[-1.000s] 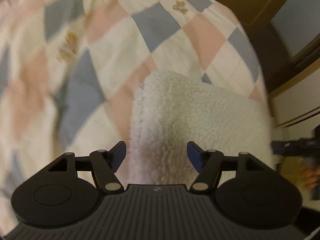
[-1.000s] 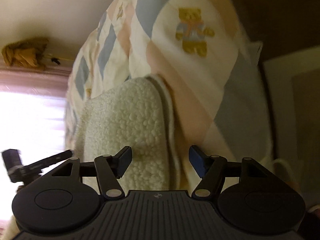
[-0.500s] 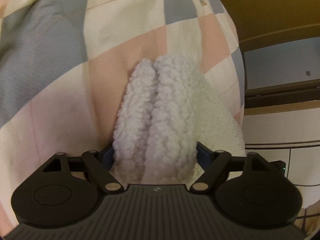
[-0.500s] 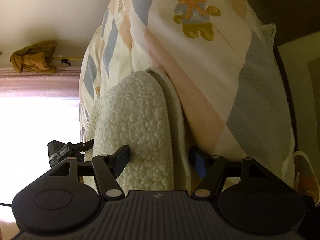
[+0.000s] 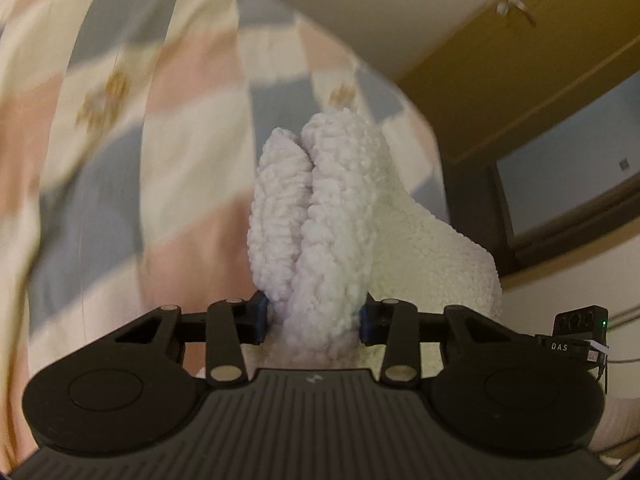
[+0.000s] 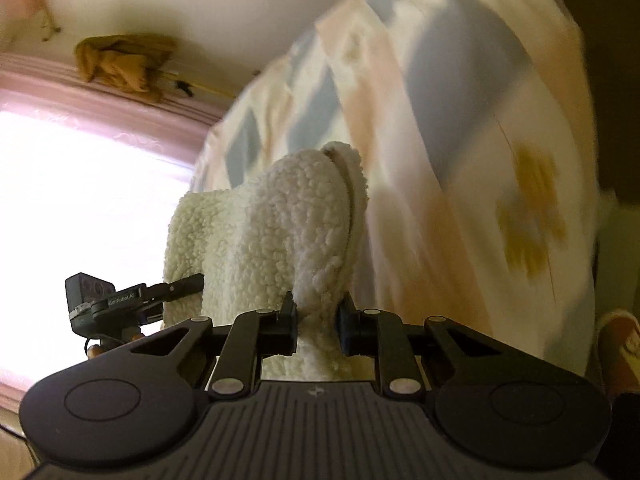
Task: Fold clothes
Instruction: 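Lift the folded vest with both grippers and carry it along the bed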
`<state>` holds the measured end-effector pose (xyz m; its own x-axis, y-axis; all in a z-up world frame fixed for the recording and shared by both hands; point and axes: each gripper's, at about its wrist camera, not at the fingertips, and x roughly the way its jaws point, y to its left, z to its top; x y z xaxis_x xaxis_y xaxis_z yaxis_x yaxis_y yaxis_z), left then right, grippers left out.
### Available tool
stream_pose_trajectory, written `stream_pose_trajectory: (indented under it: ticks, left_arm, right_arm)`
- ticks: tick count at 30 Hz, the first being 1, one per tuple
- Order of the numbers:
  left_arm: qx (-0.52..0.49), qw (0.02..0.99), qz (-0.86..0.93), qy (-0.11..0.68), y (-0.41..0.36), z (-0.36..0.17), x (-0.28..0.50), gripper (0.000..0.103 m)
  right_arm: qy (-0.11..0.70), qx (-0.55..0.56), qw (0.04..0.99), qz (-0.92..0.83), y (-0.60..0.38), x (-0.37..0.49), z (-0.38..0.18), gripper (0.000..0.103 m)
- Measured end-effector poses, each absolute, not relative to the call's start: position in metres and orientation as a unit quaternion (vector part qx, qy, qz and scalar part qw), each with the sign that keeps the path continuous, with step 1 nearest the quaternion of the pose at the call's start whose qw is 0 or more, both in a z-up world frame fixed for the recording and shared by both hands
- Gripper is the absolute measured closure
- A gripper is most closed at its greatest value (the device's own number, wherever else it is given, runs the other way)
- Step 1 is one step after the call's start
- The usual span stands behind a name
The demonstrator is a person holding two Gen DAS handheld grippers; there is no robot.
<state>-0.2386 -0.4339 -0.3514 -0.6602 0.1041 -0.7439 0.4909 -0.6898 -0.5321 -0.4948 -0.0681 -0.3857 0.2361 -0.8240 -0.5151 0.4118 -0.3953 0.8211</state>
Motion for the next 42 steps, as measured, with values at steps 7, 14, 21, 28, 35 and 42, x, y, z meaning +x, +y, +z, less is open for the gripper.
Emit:
stream_pose_trajectory:
  ticks: [7,14,21,28,35,42]
  left_arm:
    - [0.373,0.135,-0.850,0.348,-0.505,-0.331,-0.365,0.068]
    - [0.375,0.146,-0.848,0.344,-0.569,-0.342,-0.489,0.068]
    - [0.407,0.143,-0.838,0.334,-0.616,-0.360,-0.584,0.068]
    - [0.434,0.138,-0.828,0.328,-0.641,-0.385,-0.627,0.068]
    - [0.446,0.148,-0.813,0.343,-0.663,-0.429,-0.638,0.065]
    - [0.445,0.161,-0.813,0.339,-0.669,-0.427,-0.637,0.056]
  right_arm:
    - [-0.198,0.561,0.527,-0.607,-0.135,-0.600,-0.364,0.084]
    - [-0.205,0.562,0.512,-0.616,-0.198,-0.712,-0.376,0.084]
    - [-0.208,0.589,0.481,-0.615,-0.241,-0.789,-0.399,0.084]
    - [-0.219,0.608,0.456,-0.613,-0.265,-0.824,-0.426,0.084]
    - [-0.207,0.613,0.444,-0.620,-0.282,-0.831,-0.459,0.083]
    - [-0.197,0.615,0.436,-0.627,-0.280,-0.834,-0.462,0.061]
